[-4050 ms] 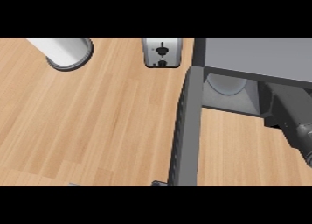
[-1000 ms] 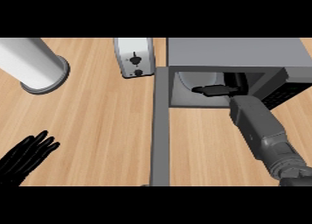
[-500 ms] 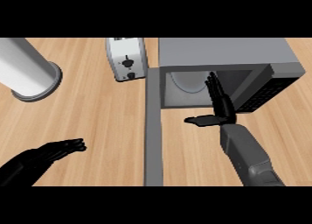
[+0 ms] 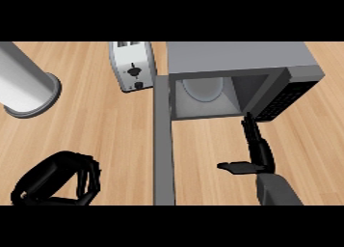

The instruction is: Pick up the milk, place it into the microwave and close the microwave

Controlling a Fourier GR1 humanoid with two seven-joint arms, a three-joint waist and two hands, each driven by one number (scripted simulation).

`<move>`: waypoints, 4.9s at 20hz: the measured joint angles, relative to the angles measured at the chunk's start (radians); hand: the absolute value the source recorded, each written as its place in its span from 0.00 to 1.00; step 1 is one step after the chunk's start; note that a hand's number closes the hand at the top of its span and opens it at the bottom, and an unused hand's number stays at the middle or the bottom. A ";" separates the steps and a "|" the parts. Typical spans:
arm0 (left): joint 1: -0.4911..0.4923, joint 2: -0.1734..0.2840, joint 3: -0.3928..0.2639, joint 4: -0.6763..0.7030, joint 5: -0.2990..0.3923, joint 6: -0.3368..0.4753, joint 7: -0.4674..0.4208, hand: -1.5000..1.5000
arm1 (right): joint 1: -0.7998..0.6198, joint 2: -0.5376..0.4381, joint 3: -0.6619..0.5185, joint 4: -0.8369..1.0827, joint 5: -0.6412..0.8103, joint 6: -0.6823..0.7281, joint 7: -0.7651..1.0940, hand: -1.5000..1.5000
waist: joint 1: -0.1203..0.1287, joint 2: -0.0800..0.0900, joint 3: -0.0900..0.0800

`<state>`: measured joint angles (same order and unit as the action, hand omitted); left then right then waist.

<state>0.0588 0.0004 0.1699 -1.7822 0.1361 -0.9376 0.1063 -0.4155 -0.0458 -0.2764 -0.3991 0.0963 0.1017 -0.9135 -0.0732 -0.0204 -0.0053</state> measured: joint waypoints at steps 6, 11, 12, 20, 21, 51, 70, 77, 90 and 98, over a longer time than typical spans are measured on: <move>-0.051 0.003 -0.075 0.054 -0.138 0.022 -0.074 1.00 | 0.218 -0.021 0.020 -0.167 -0.021 0.045 -0.029 0.00 | -0.009 0.002 -0.002; -0.085 0.001 -0.182 0.129 -0.248 0.100 -0.165 1.00 | 0.403 -0.061 0.039 -0.352 -0.052 0.105 -0.026 0.00 | -0.010 0.006 -0.002; -0.091 0.000 -0.201 0.141 -0.275 0.117 -0.191 1.00 | 0.440 -0.071 0.043 -0.395 -0.063 0.120 -0.019 0.00 | -0.006 0.007 -0.002; -0.120 0.002 -0.458 0.287 -0.365 0.333 -0.337 1.00 | 0.690 -0.126 0.090 -0.774 -0.167 0.222 0.054 0.00 | 0.002 0.013 -0.001; -0.126 0.002 -0.494 0.314 -0.368 0.358 -0.341 1.00 | 0.711 -0.128 0.100 -0.817 -0.183 0.237 0.067 0.00 | 0.000 0.014 -0.001; -0.625 0.012 -1.127 0.626 0.105 1.393 -0.289 1.00 | 1.004 -0.251 0.283 -1.719 -0.503 0.373 0.526 0.00 | -0.089 0.047 -0.001; -0.949 -0.001 -1.026 0.894 0.442 1.470 -0.379 1.00 | 0.978 -0.297 0.268 -1.862 -0.605 0.308 0.687 0.00 | -0.156 0.081 0.002; -0.966 0.000 -1.006 0.928 0.541 1.445 -0.441 1.00 | 0.961 -0.311 0.248 -1.880 -0.642 0.300 0.708 0.00 | -0.167 0.080 0.002; -0.957 -0.001 -1.007 0.930 0.656 1.487 -0.540 1.00 | 0.931 -0.344 0.242 -1.911 -0.694 0.315 0.738 0.00 | -0.187 0.081 0.004; -0.954 -0.001 -1.015 0.933 0.696 1.526 -0.605 1.00 | 0.912 -0.365 0.262 -1.912 -0.701 0.347 0.742 0.00 | -0.201 0.085 0.004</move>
<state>-0.8956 -0.0006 -0.8453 -0.8488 0.8320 0.5880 -0.4988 0.4968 -0.4108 -0.0144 -2.3109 -0.6048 0.4488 -0.1718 -0.2738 0.0650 -0.0015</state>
